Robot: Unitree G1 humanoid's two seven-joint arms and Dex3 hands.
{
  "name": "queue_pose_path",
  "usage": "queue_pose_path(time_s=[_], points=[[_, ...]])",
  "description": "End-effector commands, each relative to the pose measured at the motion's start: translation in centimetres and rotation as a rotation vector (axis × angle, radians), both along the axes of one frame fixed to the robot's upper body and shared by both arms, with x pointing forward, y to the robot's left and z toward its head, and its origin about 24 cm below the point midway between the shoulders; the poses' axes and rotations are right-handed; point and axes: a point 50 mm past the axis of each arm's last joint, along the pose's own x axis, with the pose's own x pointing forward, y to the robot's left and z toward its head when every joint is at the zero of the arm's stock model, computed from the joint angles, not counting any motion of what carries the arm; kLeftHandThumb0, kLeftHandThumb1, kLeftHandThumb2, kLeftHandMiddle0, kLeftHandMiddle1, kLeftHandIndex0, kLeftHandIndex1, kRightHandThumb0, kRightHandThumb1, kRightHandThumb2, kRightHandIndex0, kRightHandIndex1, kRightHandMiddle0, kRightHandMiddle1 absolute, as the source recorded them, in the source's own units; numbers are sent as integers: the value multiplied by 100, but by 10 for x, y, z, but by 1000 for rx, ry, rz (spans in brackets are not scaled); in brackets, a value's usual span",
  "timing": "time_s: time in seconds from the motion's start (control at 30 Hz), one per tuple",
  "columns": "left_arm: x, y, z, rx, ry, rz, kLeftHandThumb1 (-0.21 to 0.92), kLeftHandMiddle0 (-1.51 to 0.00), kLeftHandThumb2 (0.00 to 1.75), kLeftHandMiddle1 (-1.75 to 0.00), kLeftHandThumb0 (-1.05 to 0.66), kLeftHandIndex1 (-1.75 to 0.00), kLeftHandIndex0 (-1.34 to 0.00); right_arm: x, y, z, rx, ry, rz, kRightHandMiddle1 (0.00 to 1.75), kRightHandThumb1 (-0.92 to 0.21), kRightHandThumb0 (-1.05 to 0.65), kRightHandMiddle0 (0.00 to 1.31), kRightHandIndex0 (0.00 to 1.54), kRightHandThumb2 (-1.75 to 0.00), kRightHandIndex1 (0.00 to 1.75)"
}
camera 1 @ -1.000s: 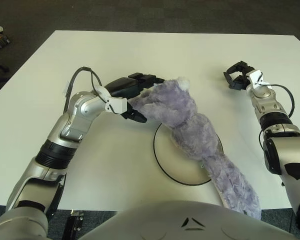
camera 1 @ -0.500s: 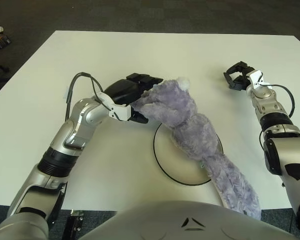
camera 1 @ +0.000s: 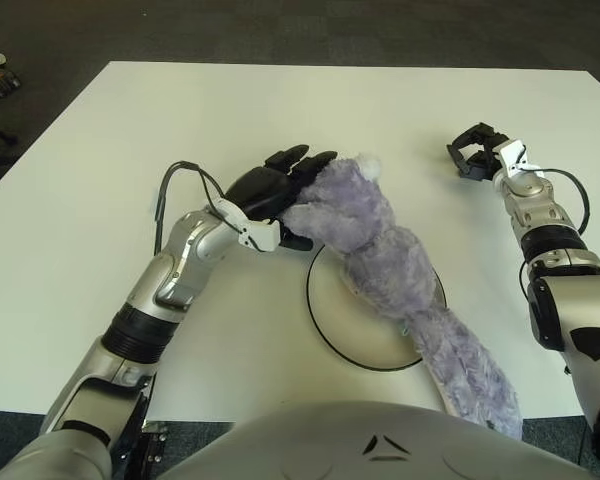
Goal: Put the doll into the plate.
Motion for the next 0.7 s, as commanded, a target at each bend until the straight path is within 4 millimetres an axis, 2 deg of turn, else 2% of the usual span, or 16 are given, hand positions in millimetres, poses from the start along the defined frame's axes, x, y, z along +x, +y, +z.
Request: queue_pose_path(time_s=[0.0,0.47,0.67], points=[[1,-2,-4,-13,-2,18,64,0,51,0,-80,0,0,-35,1,-66,2,291,-4,175,-74,-1,19,21,-81,175],[0,-11,-9,-91,-16,18,66,-7,55,-3,-78,0,0,-36,1,-66,4,310,4,175,-75,-1,19,21,-80,175],[2,-16,-12,-129,0,12,62,-13,59,-6,-74,-5,0,-36,1,-66,-7,313,13,175,-76,-1,18,20,-78,175]])
